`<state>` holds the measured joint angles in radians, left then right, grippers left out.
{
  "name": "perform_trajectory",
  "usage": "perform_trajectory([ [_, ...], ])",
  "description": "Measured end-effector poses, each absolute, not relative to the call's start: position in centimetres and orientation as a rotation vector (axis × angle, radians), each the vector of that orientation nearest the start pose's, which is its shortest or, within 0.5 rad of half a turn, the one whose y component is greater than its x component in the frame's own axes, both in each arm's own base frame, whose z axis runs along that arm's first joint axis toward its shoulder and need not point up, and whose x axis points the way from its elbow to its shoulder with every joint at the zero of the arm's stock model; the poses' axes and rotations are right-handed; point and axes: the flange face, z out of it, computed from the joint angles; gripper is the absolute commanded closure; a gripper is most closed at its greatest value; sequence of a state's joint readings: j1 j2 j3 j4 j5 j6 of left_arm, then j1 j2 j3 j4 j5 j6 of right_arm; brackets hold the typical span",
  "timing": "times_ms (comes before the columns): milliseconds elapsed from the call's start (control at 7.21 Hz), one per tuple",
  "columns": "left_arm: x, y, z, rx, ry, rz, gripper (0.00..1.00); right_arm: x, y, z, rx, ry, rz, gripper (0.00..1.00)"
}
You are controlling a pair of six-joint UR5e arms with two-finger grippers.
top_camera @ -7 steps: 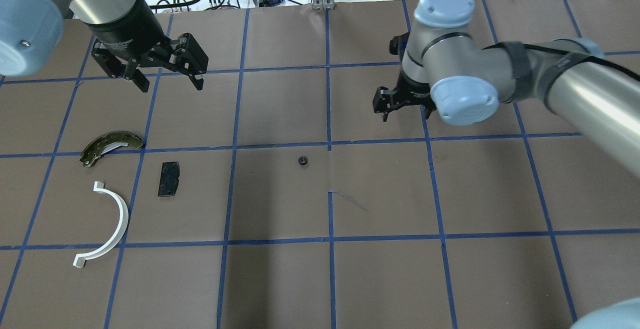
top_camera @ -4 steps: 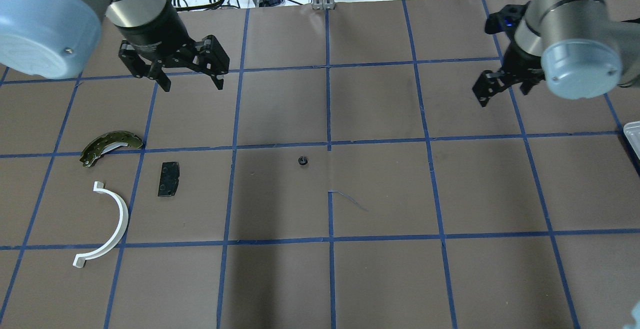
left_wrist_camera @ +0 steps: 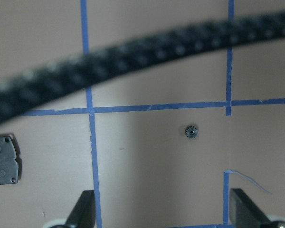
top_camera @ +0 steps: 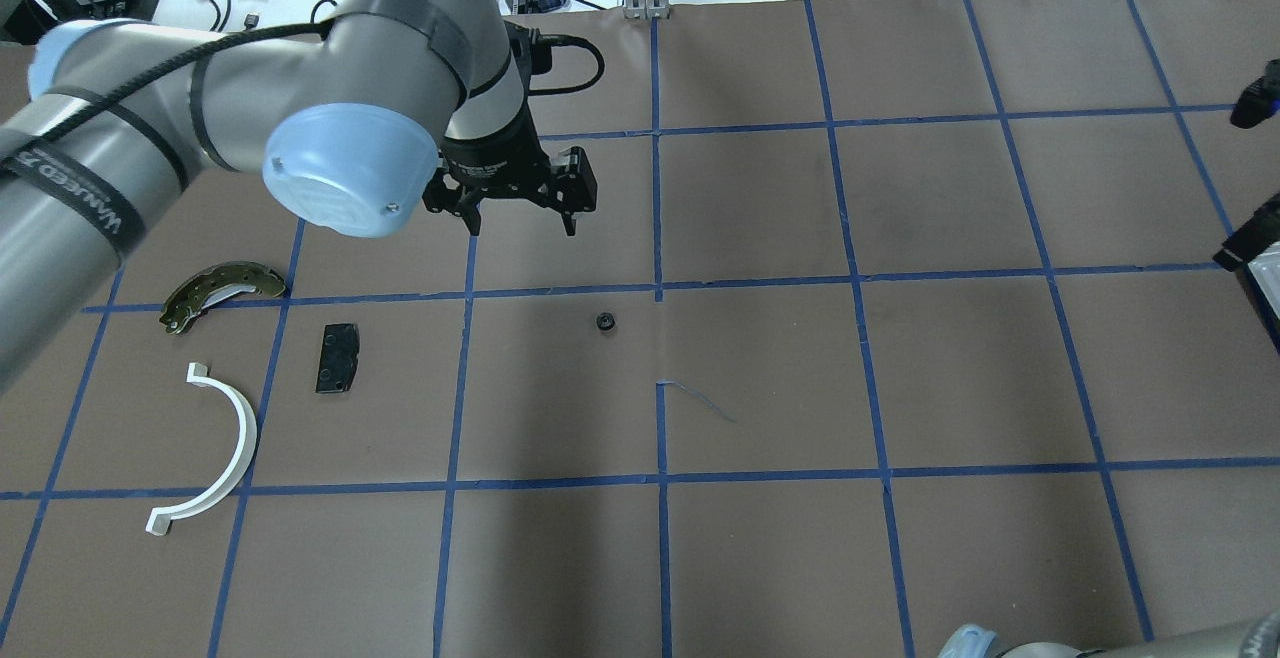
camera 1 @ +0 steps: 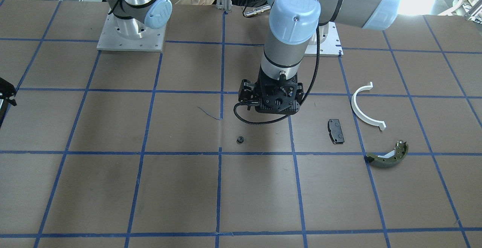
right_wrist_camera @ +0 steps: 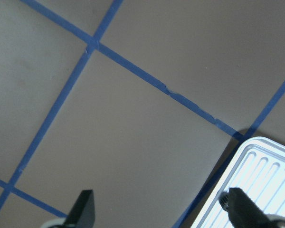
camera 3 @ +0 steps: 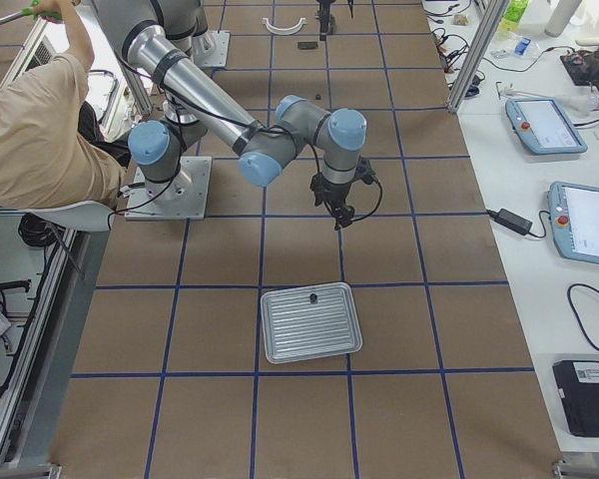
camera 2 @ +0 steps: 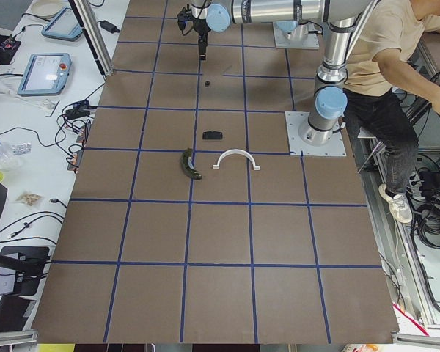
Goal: Place bearing gear from tray to pile
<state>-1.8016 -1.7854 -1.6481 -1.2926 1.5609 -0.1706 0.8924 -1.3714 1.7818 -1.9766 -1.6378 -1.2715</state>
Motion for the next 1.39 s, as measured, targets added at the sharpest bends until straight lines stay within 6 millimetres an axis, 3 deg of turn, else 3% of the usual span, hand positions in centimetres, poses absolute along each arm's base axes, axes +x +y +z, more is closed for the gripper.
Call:
perform_trajectory([
  [277, -26.9, -52.7, 31.1, 0.166, 3.15, -0.014, 0.0, -31.8, -48.0, 29.2, -0.988, 2.986, 0.063, 0.0],
  [555, -27.1, -53.6, 25.4, 0.181, 3.148, -0.028, 0.0, -37.1, -47.3, 24.7, -1.08, 2.958, -0.011, 0.05],
  [832, -27.9, -53.7, 21.1, 0.163, 3.153, -0.037, 0.0, -39.5, -46.8, 21.7, -1.083, 2.942, -0.052, 0.13],
  [971, -28.7, -53.4, 19.5, 0.139, 3.155, -0.031, 0.0, -40.0, -46.8, 21.1, -1.097, 2.934, -0.06, 0.24],
  [1249, -29.9, -52.2, 17.0, 0.147, 3.15, 0.0, 0.0, -40.7, -47.3, 20.2, -1.118, 2.916, -0.061, 0.34],
  [1387, -30.4, -51.4, 16.3, 0.156, 3.147, 0.0, 0.06, -41.0, -47.4, 19.8, -1.119, 2.908, -0.058, 0.4],
])
